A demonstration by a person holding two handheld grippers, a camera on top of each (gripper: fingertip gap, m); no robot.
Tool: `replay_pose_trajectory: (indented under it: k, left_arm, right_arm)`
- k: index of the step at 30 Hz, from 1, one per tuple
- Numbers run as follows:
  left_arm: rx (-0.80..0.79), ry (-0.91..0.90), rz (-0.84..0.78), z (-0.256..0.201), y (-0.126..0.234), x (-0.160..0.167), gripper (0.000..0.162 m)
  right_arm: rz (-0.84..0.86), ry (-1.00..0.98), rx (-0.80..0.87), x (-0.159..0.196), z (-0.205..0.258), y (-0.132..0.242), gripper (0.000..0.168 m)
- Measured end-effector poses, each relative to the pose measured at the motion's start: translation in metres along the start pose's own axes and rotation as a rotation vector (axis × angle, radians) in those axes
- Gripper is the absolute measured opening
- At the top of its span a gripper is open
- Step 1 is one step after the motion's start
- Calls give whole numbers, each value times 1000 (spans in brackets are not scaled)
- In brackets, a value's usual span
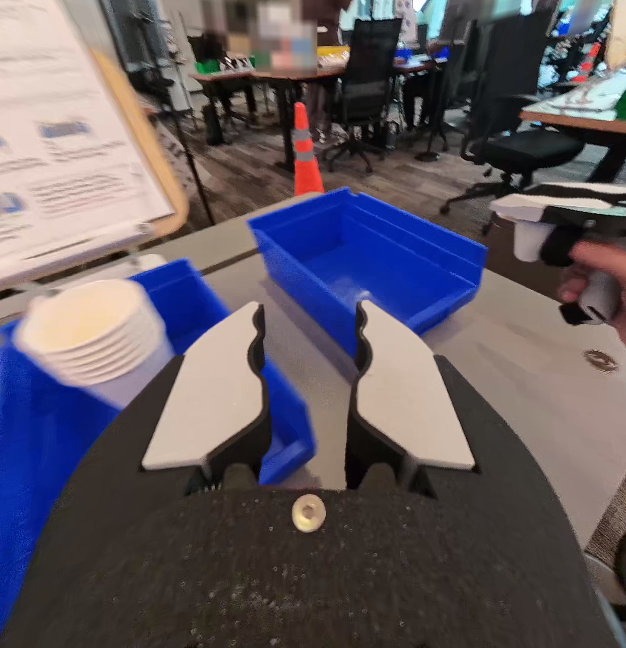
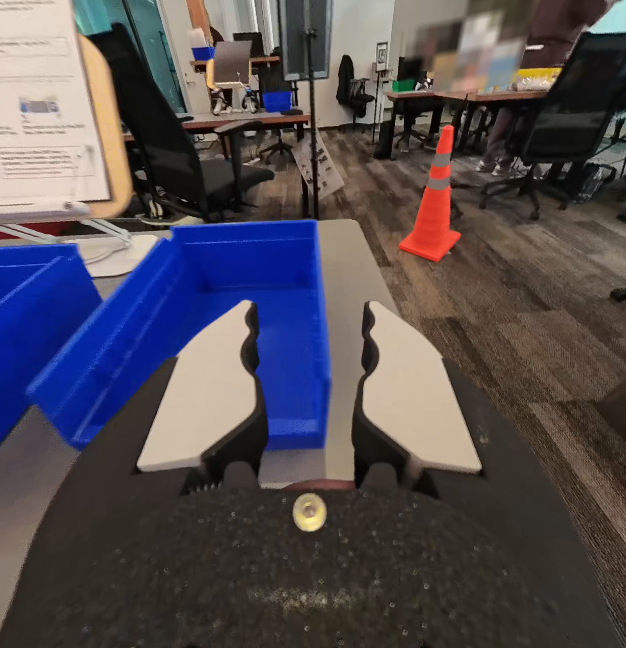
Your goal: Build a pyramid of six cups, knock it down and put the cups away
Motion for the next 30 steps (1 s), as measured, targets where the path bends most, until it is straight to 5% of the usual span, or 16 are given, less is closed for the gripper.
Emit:
replay_pose_trajectory:
  k: [5, 11, 15, 18, 20, 30]
  left_arm:
    - [-280, 37, 17, 126, 58, 19, 52]
    - [-332, 203, 132, 191, 53, 83, 55]
    - [-306, 185, 219, 202, 32, 95, 53]
    - [-275, 282, 232, 203, 28, 99, 26]
    - [-411, 234, 219, 209, 36, 97, 10]
    - [-552, 278, 70, 309, 135, 54, 2]
  right_arm:
    - [-31, 62, -232, -19, 114, -16, 63]
    - [-17, 73, -383, -3, 274, -6, 75]
    - [96, 91, -206, 19, 299, -4, 60]
    - [143, 77, -209, 30, 314, -9, 18]
    - [142, 78, -193, 25, 319, -6, 3]
    - [44, 106, -281, -40, 452, 11, 4]
Point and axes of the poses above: each gripper's, where its closed fingertips meet, y back along the fingers, x out of its underside, z = x × y across the jaws, the point moved 7 cm from there along y, back along the fingers, and after that the axes turned 12 degrees about y, right-handed, at the moved point
